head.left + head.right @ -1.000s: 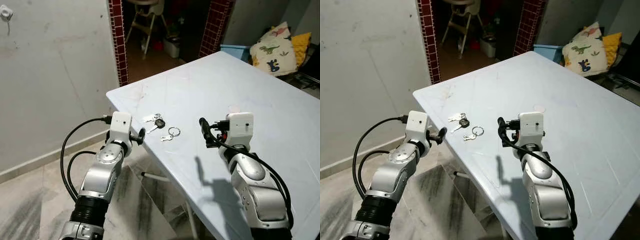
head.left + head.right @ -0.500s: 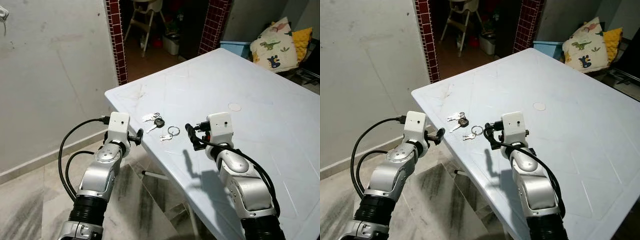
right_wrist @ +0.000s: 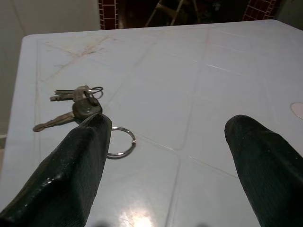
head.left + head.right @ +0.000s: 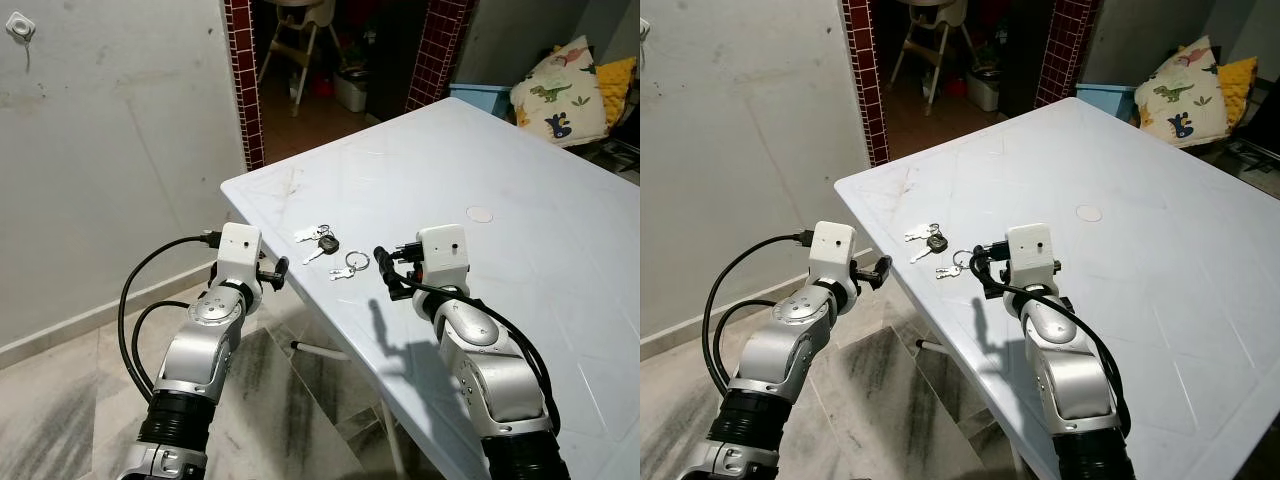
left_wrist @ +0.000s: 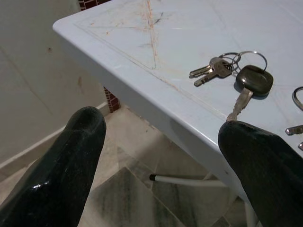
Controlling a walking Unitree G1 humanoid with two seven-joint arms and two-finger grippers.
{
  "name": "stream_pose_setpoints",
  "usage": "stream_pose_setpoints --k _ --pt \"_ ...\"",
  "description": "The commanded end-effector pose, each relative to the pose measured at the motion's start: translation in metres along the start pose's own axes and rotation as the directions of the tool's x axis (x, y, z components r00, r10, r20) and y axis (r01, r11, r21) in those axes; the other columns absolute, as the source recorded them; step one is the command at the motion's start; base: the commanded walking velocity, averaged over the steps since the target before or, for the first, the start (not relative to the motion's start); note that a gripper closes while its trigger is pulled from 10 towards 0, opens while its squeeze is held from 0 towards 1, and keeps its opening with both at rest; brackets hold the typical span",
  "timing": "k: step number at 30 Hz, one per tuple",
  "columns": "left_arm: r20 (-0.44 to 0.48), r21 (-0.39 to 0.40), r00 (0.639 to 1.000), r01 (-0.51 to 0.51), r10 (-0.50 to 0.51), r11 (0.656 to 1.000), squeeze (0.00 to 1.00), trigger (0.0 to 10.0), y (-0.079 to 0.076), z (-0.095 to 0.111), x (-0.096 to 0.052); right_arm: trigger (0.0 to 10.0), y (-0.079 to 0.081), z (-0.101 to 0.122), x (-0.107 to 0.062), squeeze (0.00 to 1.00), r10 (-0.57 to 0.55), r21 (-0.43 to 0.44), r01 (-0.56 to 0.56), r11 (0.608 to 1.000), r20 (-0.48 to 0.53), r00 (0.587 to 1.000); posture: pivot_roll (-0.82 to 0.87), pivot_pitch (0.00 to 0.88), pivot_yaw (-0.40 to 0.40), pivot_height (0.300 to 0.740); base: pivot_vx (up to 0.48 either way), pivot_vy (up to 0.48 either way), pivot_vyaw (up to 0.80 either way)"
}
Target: Hang keys on a hook
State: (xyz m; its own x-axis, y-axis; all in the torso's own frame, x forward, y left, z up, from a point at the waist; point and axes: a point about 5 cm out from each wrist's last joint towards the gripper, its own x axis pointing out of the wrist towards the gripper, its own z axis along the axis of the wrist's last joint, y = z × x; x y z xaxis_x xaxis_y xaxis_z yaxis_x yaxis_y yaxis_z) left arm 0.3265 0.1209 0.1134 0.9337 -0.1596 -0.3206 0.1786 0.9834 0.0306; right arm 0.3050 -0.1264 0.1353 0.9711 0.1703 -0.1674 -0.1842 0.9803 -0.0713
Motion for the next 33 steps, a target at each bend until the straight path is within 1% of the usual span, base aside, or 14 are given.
stream_pose_setpoints --k 1,11,17,19,21,24,27,33 --pt "0.009 0.004 1.0 0.007 -0.007 1.0 0.0 10.0 -0.001 0.006 0.0 10.0 -0.003 0.002 0.0 0.0 -0.011 0.002 0.011 1.0 0.005 1.0 0.12 0.0 -0.018 0.74 0.0 0.48 0.0" --pt "0.003 0.003 1.0 0.009 -0.009 1.0 0.0 10.0 -0.002 0.007 0.001 10.0 -0.004 0.004 0.0 0.0 -0.029 0.007 0.029 1.0 0.016 0.999 0.12 0.0 -0.018 0.74 0.0 0.48 0.0" --pt "0.026 0.015 0.999 0.018 -0.018 1.0 0.0 10.0 -0.002 0.011 0.002 10.0 -0.008 0.005 -0.002 0.0 -0.061 0.005 0.061 0.998 0.024 0.998 0.12 0.0 -0.018 0.74 0.0 0.48 0.0" --pt "0.025 0.01 1.0 0.015 -0.015 1.0 0.0 10.0 -0.002 0.012 0.002 10.0 -0.011 0.005 -0.003 0.0 -0.08 0.009 0.08 0.997 0.03 0.996 0.12 0.0 -0.018 0.74 0.0 0.122 0.0" --pt "0.055 0.033 0.998 0.022 -0.023 0.999 0.0 10.0 -0.002 0.016 0.003 10.0 -0.015 0.005 -0.004 0.0 -0.109 0.012 0.109 0.994 0.029 0.994 0.11 0.0 -0.02 0.74 0.0 0.0 0.0" --pt "0.055 0.025 0.998 0.022 -0.023 0.999 0.0 10.0 -0.002 0.016 0.003 10.0 -0.016 0.004 -0.004 0.0 -0.113 0.023 0.113 0.993 0.027 0.993 0.11 0.0 -0.02 0.74 0.0 0.0 0.0" --pt "0.071 0.017 0.997 0.035 -0.036 0.999 0.0 10.0 -0.004 0.02 0.006 10.0 -0.018 0.007 -0.002 0.0 -0.129 0.027 0.128 0.991 0.035 0.991 0.1 0.0 -0.024 0.74 0.0 0.0 0.0" --pt "0.095 0.015 0.995 0.031 -0.032 0.999 0.0 10.0 -0.004 0.027 0.011 10.0 -0.02 0.014 0.005 0.0 -0.134 0.028 0.133 0.991 0.047 0.99 0.1 0.0 -0.035 0.74 0.0 0.0 0.0"
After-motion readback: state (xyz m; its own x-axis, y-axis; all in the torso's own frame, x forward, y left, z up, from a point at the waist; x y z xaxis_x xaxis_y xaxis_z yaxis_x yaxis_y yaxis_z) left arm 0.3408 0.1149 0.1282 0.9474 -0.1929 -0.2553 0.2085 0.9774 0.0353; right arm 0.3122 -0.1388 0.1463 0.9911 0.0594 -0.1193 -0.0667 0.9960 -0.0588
